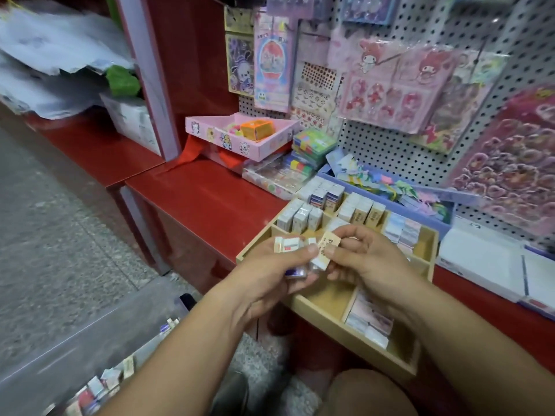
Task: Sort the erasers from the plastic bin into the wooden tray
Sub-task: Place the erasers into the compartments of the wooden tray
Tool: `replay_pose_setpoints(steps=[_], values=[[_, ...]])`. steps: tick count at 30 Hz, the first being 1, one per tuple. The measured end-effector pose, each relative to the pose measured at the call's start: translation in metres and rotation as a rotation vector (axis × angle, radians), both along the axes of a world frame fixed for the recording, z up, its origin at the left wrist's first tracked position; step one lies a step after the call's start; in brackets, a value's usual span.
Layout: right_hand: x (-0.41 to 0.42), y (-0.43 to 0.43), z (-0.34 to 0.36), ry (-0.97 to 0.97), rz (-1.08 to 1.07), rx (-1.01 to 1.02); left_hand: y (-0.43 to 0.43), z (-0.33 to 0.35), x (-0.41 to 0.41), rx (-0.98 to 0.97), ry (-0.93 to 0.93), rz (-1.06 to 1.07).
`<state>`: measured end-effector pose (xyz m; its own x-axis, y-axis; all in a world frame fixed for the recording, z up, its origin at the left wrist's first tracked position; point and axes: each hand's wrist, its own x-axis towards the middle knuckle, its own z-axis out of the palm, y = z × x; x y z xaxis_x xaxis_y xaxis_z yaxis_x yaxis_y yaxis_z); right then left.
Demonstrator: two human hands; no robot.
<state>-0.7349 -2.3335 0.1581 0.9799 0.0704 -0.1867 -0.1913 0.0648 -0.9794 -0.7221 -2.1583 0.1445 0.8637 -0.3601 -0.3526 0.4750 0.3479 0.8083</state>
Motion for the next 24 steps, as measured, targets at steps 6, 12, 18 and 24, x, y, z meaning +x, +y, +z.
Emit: replay_pose_setpoints(steps=[6, 12, 18, 24], values=[[0.023, -0.013, 0.001, 0.076, -0.101, 0.068, -0.020, -0.005, 0.028, -0.008, 0.050, 0.067], [0.068, -0.062, -0.005, -0.130, -0.344, -0.569, -0.036, -0.013, 0.046, -0.017, 0.008, 0.182], [0.108, -0.088, -0.021, -0.203, -0.270, -0.977, -0.040, -0.016, 0.053, -0.019, -0.040, 0.177], [0.124, -0.083, -0.035, -0.149, -0.223, -1.163, -0.043, -0.018, 0.054, 0.015, -0.047, 0.172]])
